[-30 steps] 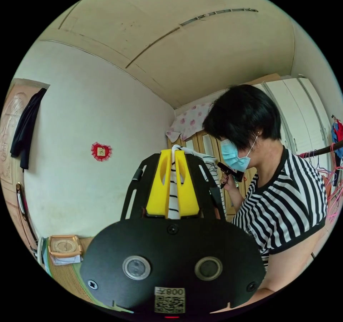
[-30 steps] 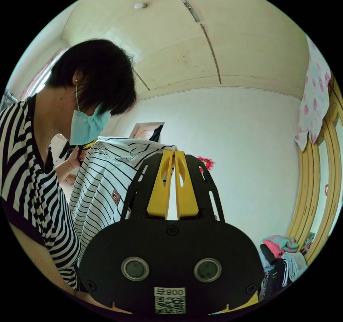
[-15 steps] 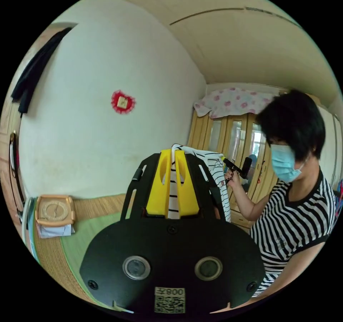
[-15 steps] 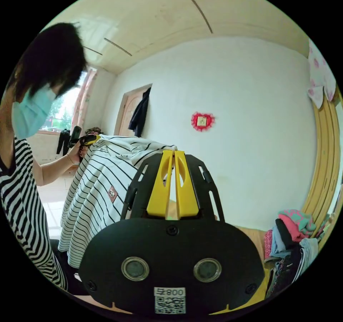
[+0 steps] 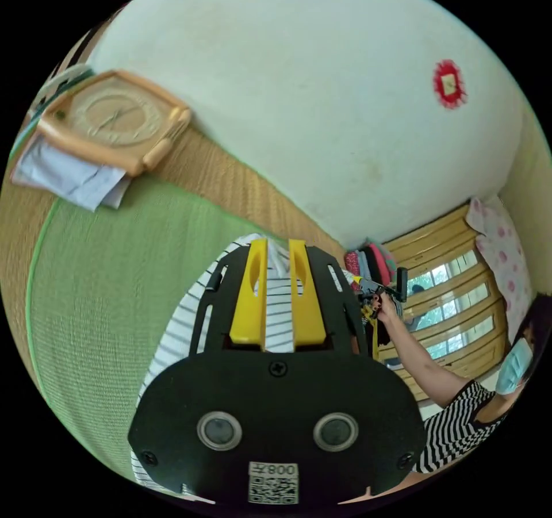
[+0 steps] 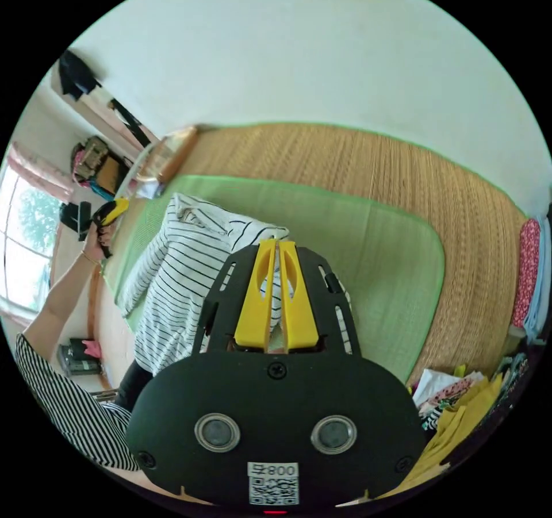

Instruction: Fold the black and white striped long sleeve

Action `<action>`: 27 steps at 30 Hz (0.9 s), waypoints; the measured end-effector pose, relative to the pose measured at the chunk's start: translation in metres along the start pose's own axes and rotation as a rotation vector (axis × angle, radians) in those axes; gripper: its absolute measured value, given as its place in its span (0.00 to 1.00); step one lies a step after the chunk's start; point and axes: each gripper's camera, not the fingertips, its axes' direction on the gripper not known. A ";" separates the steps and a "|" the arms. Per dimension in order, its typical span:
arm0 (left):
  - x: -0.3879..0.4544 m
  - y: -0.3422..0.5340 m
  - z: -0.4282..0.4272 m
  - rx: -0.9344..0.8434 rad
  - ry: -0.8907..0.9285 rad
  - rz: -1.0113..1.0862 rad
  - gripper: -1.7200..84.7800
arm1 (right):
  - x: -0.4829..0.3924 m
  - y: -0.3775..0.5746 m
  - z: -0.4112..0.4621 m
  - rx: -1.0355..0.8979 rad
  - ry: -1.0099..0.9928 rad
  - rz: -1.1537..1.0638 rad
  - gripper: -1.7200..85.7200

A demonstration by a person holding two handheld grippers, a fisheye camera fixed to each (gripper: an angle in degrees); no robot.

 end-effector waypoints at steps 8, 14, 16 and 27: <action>0.019 -0.025 0.025 -0.192 -0.095 -0.033 0.10 | 0.004 0.030 0.104 0.058 -0.154 0.096 0.10; 0.095 -0.113 0.077 -0.247 -0.114 0.100 0.11 | -0.102 -0.008 0.189 -0.020 -0.021 -0.042 0.10; 0.118 -0.139 0.096 -0.274 -0.141 0.148 0.11 | -0.121 -0.011 0.209 -0.037 0.059 -0.062 0.10; 0.204 -0.268 0.176 -0.309 -0.192 0.224 0.11 | -0.191 -0.032 0.283 0.059 0.024 -0.064 0.11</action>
